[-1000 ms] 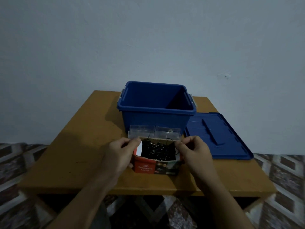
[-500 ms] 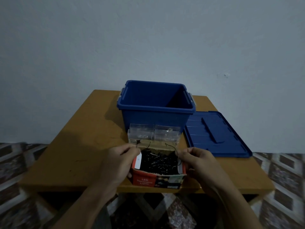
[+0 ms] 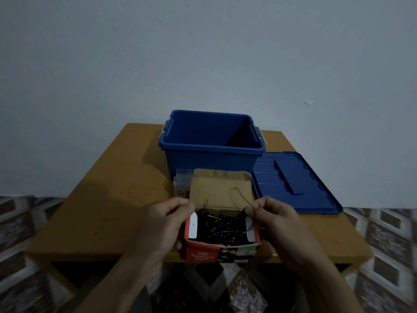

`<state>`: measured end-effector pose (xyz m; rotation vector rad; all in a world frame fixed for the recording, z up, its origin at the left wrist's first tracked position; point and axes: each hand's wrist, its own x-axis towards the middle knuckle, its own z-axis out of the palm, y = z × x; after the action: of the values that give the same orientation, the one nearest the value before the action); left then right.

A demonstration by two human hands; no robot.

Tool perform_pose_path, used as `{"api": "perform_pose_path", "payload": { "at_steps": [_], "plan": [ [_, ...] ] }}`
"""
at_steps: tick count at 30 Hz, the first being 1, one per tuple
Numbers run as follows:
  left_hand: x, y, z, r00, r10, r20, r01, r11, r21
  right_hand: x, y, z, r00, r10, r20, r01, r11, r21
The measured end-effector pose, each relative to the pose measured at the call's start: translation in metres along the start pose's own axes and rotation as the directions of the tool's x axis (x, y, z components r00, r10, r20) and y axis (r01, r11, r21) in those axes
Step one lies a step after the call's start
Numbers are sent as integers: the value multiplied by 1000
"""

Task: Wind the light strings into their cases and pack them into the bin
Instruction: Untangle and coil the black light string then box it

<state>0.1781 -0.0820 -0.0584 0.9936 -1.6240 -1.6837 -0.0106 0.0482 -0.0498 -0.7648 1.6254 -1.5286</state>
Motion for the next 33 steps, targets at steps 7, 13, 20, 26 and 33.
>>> {"api": "perform_pose_path", "payload": {
  "at_steps": [7, 13, 20, 26, 33],
  "plan": [
    [26, 11, 10, 986, 88, -144, -94, 995, -40, 16, 0, 15, 957, -252, -143, 245, 967, -68],
    [26, 11, 1, 989, 119, -84, -128, 985, -113, 12, -2, 13, 937, -287, -200, 278, 958, -74],
    [4, -6, -8, 960, 280, 25, -281, 960, 17, -5, 9, 11, 937, -322, -137, 321, 947, -26],
    [4, -8, -6, 944, 328, 34, -330, 934, 138, -11, 11, 2, 970, -240, -48, 242, 970, 33],
    [2, -6, 2, 933, 357, -42, -344, 921, 183, -11, 5, 0, 941, -326, -95, 299, 928, -224]
  ]
}}
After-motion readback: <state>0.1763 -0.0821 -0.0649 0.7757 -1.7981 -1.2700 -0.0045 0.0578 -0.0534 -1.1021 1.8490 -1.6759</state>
